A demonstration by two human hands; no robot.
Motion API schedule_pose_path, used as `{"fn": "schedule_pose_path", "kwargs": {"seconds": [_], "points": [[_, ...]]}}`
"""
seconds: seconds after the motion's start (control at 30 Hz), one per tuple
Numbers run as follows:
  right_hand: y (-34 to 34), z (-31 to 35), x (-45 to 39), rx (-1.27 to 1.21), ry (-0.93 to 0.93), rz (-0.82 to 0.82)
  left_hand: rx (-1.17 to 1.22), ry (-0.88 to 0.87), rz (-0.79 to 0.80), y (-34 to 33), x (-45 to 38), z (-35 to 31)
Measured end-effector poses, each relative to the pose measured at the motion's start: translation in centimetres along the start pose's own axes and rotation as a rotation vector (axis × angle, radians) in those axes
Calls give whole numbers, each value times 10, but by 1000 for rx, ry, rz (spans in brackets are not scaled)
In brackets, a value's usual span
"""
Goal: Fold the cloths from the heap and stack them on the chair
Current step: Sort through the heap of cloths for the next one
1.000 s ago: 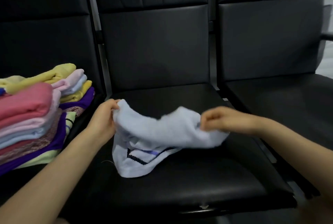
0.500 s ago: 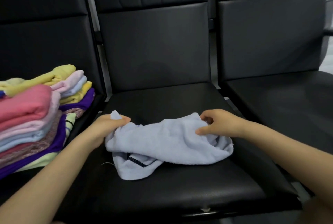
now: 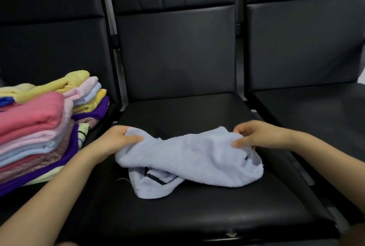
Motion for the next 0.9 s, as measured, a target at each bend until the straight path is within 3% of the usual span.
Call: {"fn": "schedule_pose_path", "kwargs": {"seconds": [0.07,0.2,0.4,0.57,0.63,0.73,0.9], "points": [[2,4,-3,-176,42,-185,119,60,-153,-3,-7,2],[21,31,-25,-520,51,-451,407,78,-268,-6,-26,-19],[100,68,-103,-543,-163,-760,596,164,-381,24,-115,-83],[108,58,-154,-341,-305,-961,133,44,-548,21,-162,-114],[81,54,-152,-187,-316,-957,34,48,-524,4,-163,-108],[34,46,-134,-9,-161,-830,-37,67,-432,-26,-142,-87],[-21,46,-64,-105,105,-750,50,-1,-459,-47,-57,-43]]}}
Point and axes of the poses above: each hand's wrist, its own x-axis away from the middle knuckle, its own y-axis out of the back of the hand, z = x × y, the point moved 1 cm from there along -x, towards the middle knuckle, and after that the axes turned 1 degree about y, right-handed, at the moved point
